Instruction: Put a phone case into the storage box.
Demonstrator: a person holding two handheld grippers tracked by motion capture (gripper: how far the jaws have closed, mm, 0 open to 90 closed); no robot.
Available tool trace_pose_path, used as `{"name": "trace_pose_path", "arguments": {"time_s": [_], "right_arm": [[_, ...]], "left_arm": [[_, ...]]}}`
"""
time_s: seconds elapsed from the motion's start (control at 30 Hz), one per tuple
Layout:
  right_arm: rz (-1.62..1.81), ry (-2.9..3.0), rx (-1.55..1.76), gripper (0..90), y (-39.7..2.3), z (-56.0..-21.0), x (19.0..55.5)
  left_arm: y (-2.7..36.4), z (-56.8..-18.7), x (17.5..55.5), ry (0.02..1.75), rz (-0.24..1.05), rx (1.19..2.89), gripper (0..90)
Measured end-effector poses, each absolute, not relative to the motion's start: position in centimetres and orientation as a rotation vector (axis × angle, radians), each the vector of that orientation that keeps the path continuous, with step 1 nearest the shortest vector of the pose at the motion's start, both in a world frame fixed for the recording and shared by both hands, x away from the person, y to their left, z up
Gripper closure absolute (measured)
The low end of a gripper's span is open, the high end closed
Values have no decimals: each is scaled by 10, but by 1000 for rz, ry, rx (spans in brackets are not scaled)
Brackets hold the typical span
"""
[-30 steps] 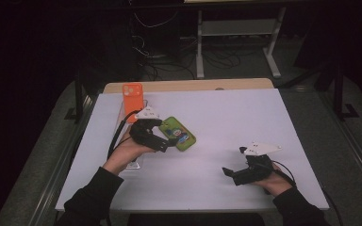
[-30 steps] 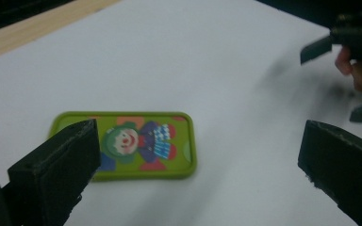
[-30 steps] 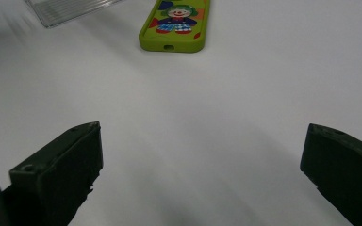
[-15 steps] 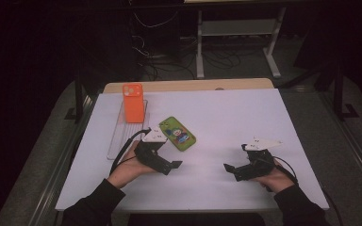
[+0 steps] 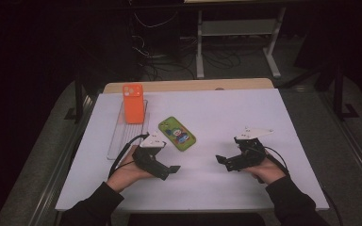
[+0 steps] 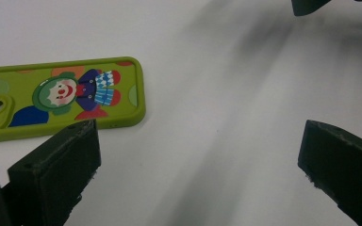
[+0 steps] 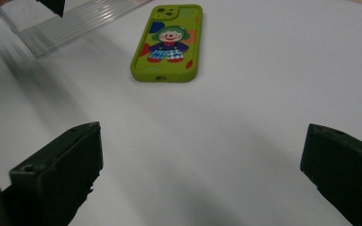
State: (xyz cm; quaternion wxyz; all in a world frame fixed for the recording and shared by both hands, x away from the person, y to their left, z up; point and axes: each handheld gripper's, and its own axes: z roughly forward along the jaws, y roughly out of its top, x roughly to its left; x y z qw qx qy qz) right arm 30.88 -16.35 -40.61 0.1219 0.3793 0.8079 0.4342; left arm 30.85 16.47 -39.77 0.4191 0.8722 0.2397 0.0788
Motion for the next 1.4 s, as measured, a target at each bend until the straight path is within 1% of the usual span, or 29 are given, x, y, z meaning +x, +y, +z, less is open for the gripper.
{"name": "trace_pose_path", "arguments": {"time_s": [0.67, 1.4], "right_arm": [[1280, 2361, 1129, 0, -119, -386, 357], [1258, 2366, 1116, 0, -85, -369, 392]], "left_arm": [[166, -399, 307, 606, 181, 2185, 0], [165, -399, 307, 585, 187, 2196, 0]]}}
